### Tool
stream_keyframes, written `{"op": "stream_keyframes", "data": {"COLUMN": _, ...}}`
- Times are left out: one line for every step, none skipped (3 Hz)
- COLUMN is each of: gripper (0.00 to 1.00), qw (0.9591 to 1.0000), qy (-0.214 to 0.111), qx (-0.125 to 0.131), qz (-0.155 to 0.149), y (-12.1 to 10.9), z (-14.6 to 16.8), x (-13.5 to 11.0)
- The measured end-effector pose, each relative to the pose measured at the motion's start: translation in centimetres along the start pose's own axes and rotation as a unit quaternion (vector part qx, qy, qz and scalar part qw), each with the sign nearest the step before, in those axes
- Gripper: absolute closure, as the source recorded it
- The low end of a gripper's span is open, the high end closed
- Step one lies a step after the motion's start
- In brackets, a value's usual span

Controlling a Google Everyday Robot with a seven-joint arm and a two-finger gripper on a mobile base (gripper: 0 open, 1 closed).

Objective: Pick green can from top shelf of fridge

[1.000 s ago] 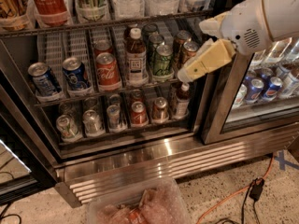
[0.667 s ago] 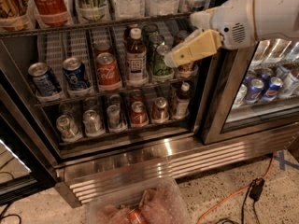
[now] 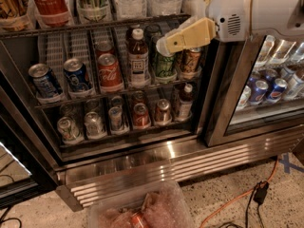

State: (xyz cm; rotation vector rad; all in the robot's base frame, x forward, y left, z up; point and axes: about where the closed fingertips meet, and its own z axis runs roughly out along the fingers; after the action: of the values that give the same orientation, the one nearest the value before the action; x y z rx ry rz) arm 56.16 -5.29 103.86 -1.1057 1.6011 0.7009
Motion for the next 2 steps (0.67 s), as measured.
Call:
{"op": "stream_keyframes", "data": {"gripper": 0.00, "qw": 0.9997, "qy": -0.025, "qx": -0.002, "qz": 0.000, "y": 0.6, "z": 0.9, "x": -0.8}}
{"op": "stream_keyframes", "data": {"gripper": 0.00, "qw": 0.9984, "qy": -0.056, "qx": -0.008, "qz": -0.007, "y": 1.8, "z": 2.7, "x": -2.0}}
